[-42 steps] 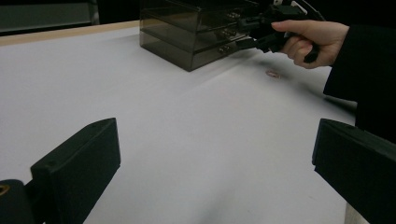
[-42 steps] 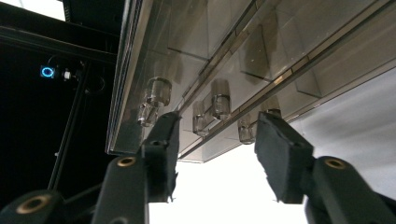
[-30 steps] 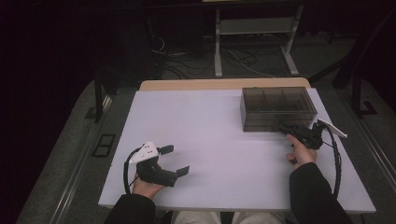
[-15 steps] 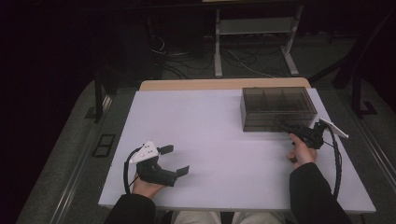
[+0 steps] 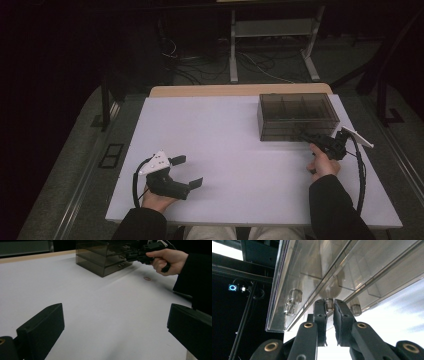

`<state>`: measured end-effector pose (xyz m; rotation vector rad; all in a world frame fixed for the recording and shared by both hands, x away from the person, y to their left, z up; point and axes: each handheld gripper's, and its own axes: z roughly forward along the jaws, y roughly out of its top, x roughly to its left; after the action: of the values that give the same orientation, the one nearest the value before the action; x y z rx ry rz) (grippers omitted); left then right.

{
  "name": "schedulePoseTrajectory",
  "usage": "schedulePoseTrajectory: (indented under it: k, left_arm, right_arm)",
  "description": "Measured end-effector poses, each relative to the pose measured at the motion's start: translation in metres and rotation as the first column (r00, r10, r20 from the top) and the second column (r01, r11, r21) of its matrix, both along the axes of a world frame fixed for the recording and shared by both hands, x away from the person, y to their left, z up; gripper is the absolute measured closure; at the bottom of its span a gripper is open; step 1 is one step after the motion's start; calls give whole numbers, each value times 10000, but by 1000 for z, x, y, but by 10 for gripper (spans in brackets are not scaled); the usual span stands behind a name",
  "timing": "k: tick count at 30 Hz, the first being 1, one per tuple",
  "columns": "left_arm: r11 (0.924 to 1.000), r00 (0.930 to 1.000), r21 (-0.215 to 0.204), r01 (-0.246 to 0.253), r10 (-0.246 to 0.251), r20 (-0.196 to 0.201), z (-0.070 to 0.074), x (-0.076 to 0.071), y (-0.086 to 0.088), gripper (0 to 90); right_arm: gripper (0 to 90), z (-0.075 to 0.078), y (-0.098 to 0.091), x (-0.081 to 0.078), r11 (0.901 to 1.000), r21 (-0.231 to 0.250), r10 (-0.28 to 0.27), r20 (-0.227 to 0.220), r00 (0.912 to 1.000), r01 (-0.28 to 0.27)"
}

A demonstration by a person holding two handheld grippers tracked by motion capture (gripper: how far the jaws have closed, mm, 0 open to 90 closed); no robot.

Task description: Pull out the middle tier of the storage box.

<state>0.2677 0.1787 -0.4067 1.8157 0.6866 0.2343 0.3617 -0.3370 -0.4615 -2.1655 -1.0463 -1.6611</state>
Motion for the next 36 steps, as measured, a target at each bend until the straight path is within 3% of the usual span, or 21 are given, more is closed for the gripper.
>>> schedulePoseTrajectory:
  k: [15, 36]
  left_arm:
    - [9999, 10000, -112, -4, 5, 9, 0, 0, 1, 2]
    - [9999, 10000, -143, 77, -78, -38, 0, 0, 1, 2]
  right_arm:
    - [800, -1, 2, -20, 9995, 262, -166, 24, 9999, 165]
    - [799, 0, 2, -26, 9997, 209, -162, -40, 9999, 162]
